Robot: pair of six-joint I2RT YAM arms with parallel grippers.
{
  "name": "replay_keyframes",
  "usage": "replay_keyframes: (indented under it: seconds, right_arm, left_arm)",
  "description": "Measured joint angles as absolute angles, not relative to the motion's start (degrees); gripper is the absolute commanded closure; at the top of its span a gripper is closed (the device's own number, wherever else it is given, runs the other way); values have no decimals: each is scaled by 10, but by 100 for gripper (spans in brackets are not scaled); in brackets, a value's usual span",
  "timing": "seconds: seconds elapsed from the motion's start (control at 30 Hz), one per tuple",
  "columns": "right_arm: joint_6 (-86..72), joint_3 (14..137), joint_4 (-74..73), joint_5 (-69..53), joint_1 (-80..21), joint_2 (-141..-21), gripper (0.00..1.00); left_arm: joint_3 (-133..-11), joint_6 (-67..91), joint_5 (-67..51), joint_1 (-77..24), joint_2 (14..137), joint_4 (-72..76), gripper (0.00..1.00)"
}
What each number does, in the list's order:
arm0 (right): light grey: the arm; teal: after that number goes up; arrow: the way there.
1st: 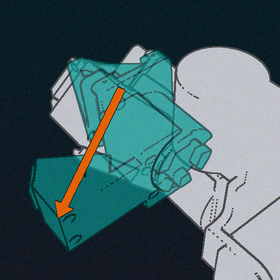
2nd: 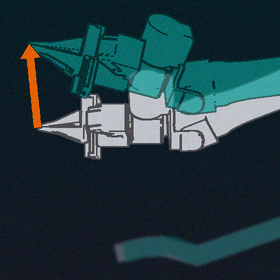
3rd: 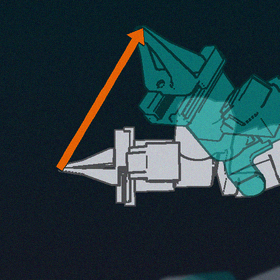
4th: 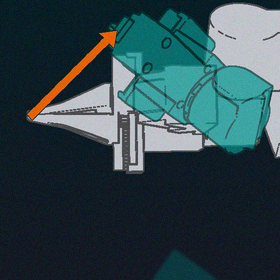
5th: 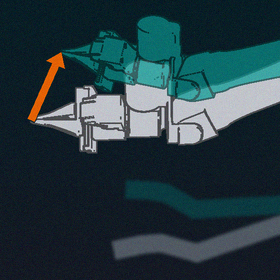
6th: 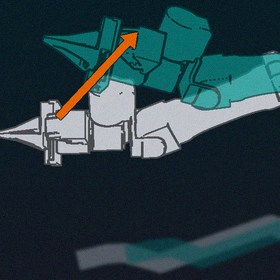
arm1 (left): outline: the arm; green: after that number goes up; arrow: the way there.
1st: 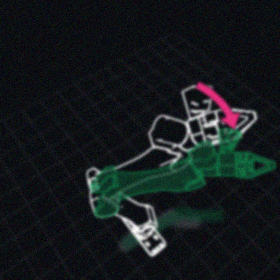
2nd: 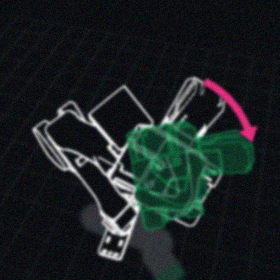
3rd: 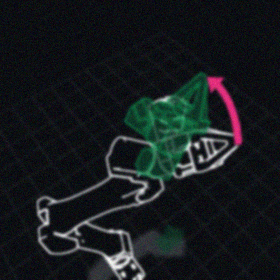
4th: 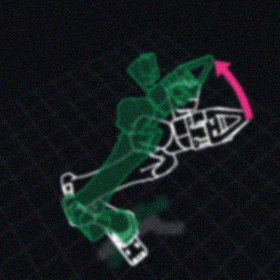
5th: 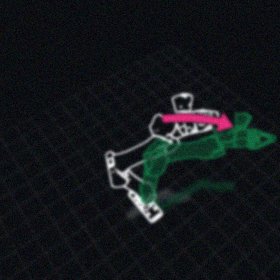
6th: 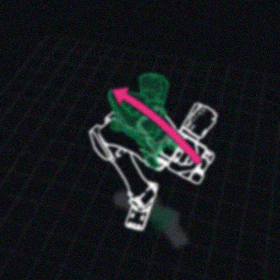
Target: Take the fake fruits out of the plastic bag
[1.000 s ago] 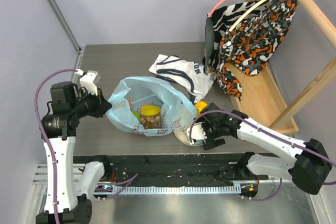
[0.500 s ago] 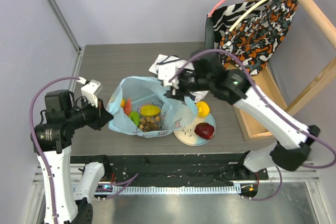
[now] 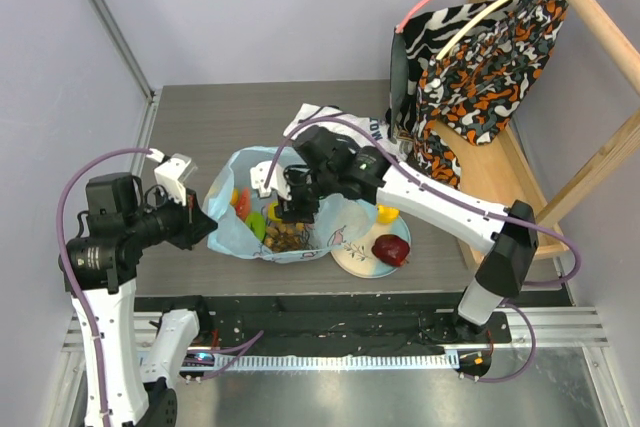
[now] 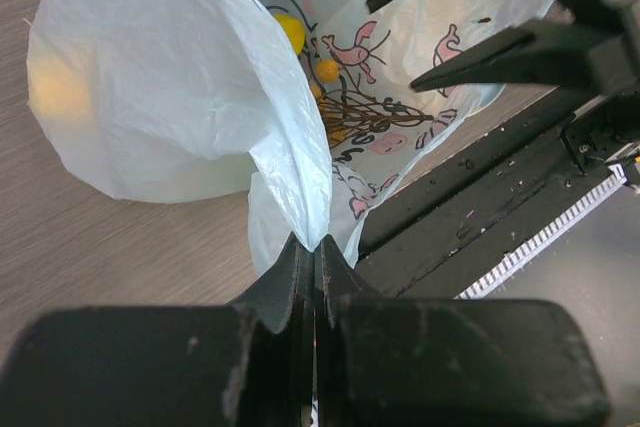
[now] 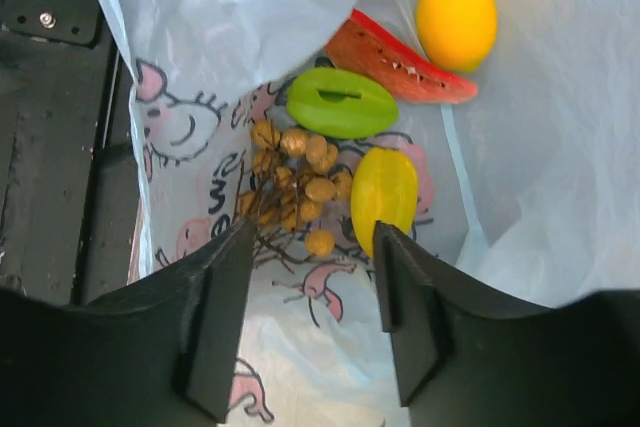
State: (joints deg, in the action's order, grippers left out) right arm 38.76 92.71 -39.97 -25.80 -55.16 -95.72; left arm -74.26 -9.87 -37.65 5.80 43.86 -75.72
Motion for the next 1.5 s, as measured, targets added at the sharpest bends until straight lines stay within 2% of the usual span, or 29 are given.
replay_keyframes:
  seconds: [0.03,0.07,0.2,0.43,0.63,0.77,0.83,0.87,0.93,1.03,1.07,1.17,1.3,1.5]
  right_arm:
    - [385,924,-391,-249,-559,-959,31]
    - [377,922,-382,-232,-566,-964,22]
    - [325,940,-339,-130,-583,-1030,9]
    - [282,941,-318,-17,-573,-1126,7]
    - [281,953,-317,9,-573,-1155,3]
    - [281,983,-330,-3,-573,-1195,3]
    - [280,1008,-341,-6,-573,-1221,7]
    - [280,1019,-344,-8,-573,-1233,15]
    - [281,1028,-347,-10,-573,-1248,22]
    - [284,1031,-356,-13,-573,-1251,41]
    - [286,1032,-357,-13,-573,-1251,51]
    - [295,1033,-366,-22,-573,-1251,64]
    - [303,1051,-390,-36,-573,-1247,74]
    - [304,1070,-425,-46,-573,-1229,81]
  left_arm:
    - [-743,-98,-377,58,439,-757,100]
    - [-743,-96,-378,58,439,-757,100]
    - [-744,-89,-389,58,441,-758,100]
    - [-795,-139,-398,58,454,-773,100]
    - [-818,-200,-366,58,423,-775,100]
    - [-807,-209,-363,58,409,-778,100]
    - [-801,-210,-362,58,410,-779,100]
    - [-798,-210,-362,58,410,-779,100]
    - [-794,-210,-361,58,410,-779,100]
    - [-792,-210,-361,58,410,-779,100]
    - [-792,-210,-361,58,410,-779,100]
    - [-783,-210,-361,58,410,-779,100]
    - [-766,-208,-361,58,410,-779,100]
    - [-747,-197,-361,58,410,-778,100]
